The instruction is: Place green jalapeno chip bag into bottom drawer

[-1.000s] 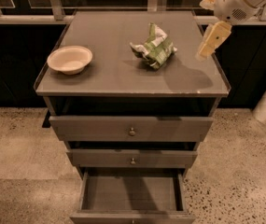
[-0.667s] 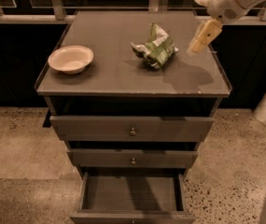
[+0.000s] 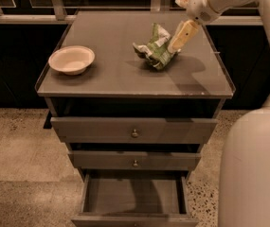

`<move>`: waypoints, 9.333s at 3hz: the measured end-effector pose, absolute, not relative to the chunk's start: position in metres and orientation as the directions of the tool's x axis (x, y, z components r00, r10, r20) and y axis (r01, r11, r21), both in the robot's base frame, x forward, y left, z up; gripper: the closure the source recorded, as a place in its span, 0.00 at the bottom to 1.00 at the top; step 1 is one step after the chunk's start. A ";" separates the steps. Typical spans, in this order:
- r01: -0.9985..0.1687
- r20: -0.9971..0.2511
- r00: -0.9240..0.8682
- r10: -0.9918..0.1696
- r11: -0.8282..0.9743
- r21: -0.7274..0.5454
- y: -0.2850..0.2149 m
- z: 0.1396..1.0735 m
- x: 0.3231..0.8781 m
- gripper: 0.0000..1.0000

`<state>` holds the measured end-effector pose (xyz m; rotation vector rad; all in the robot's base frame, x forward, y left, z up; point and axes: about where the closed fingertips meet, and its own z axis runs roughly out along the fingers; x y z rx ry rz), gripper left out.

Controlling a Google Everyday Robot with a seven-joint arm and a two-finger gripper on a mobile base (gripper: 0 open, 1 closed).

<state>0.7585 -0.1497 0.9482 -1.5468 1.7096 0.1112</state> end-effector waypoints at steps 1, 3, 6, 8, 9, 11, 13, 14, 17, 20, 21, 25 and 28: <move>-0.876 -0.621 0.077 -0.780 0.244 -0.415 -0.136 0.932 0.777 0.00; -0.919 -0.648 -0.020 -0.761 0.270 -0.288 -0.136 0.877 0.787 0.00; -0.920 -0.648 -0.021 -0.761 0.269 -0.286 -0.135 0.876 0.787 0.66; -0.920 -0.648 -0.021 -0.761 0.269 -0.286 -0.135 0.876 0.787 1.00; -0.920 -0.648 -0.022 -0.761 0.269 -0.285 -0.135 0.876 0.787 1.00; -0.905 -0.639 -0.184 -0.747 0.382 -0.186 -0.150 0.921 0.722 1.00; -0.767 -0.760 -0.298 -0.578 0.618 -0.170 -0.152 1.035 0.605 1.00; -0.720 -0.808 -0.328 -0.489 0.684 -0.122 -0.132 1.055 0.542 1.00; -0.686 -0.789 -0.409 -0.459 0.725 -0.066 -0.144 1.000 0.517 1.00; -0.461 -0.859 -0.484 -0.169 0.883 0.086 -0.187 0.843 0.480 1.00; -0.430 -0.874 -0.460 -0.158 0.901 0.064 -0.194 0.847 0.488 1.00; -0.413 -0.787 -0.595 0.165 0.777 0.475 -0.188 0.704 0.462 1.00; -0.395 -0.633 -0.727 0.267 0.592 0.703 -0.166 0.625 0.446 1.00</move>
Offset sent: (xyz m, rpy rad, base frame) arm 0.0453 0.0001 -0.0676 0.0595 0.1665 -0.0242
